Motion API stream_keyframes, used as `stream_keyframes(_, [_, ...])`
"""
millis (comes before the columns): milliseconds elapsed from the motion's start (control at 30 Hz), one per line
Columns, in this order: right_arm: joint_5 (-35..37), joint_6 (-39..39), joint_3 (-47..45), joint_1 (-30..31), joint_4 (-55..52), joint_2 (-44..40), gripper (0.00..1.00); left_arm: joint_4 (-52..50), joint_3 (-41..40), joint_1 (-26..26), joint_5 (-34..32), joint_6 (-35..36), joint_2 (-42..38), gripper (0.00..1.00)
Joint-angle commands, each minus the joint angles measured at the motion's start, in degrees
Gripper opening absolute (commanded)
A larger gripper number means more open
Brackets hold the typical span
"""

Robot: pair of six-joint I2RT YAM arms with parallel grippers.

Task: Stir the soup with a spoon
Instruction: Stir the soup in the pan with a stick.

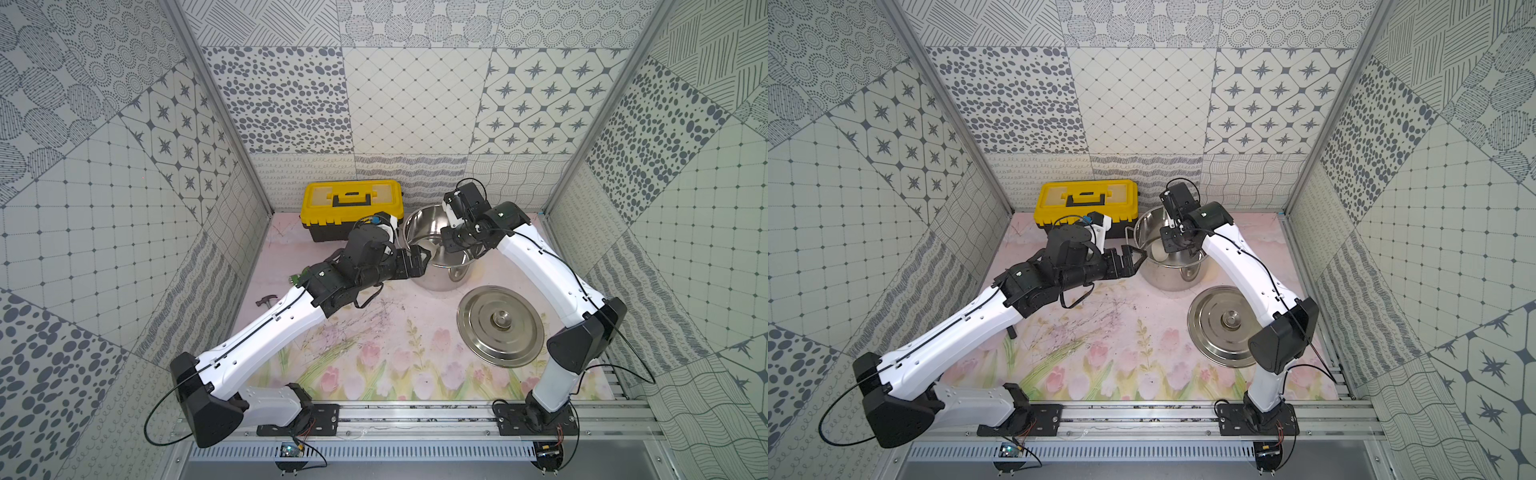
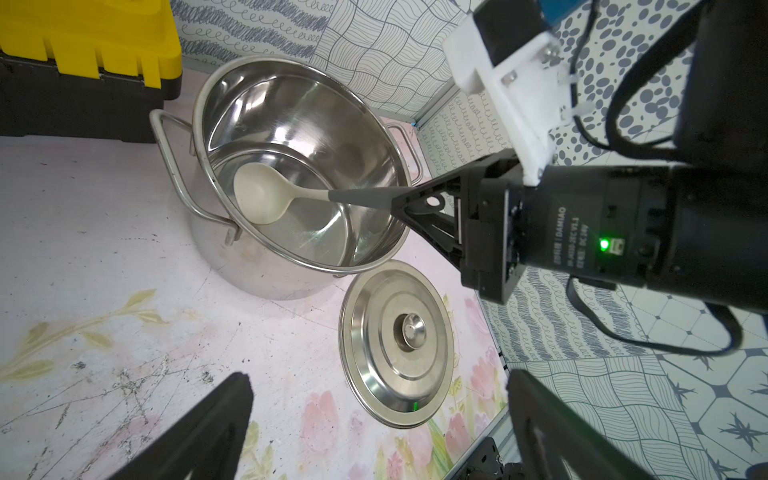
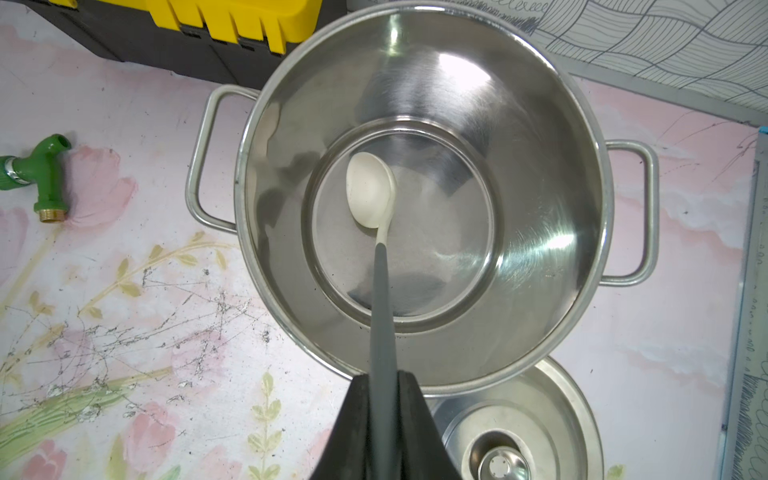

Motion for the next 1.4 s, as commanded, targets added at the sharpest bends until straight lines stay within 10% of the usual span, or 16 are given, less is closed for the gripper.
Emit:
stream_keyframes(0, [2.39,-0.98,5.13,0.09,0.86,2.87,0.00,1.11,-0.44,-0.12,-0.52,1.30,-1.38,0.99])
stream_keyframes(533, [7.85,-8.44,17.71,-4.72,-5.45,10.53,0.00,1.18,-1.10,-0.04,-2.12,2.40,-3.03,1.00])
stream_keyframes(1367, [3.92,-10.15,-6.42,-6.62,-3.75,-7.03,0.00,2.24,0.77,-0.08,-1.82,1.79,-1.50,0.99])
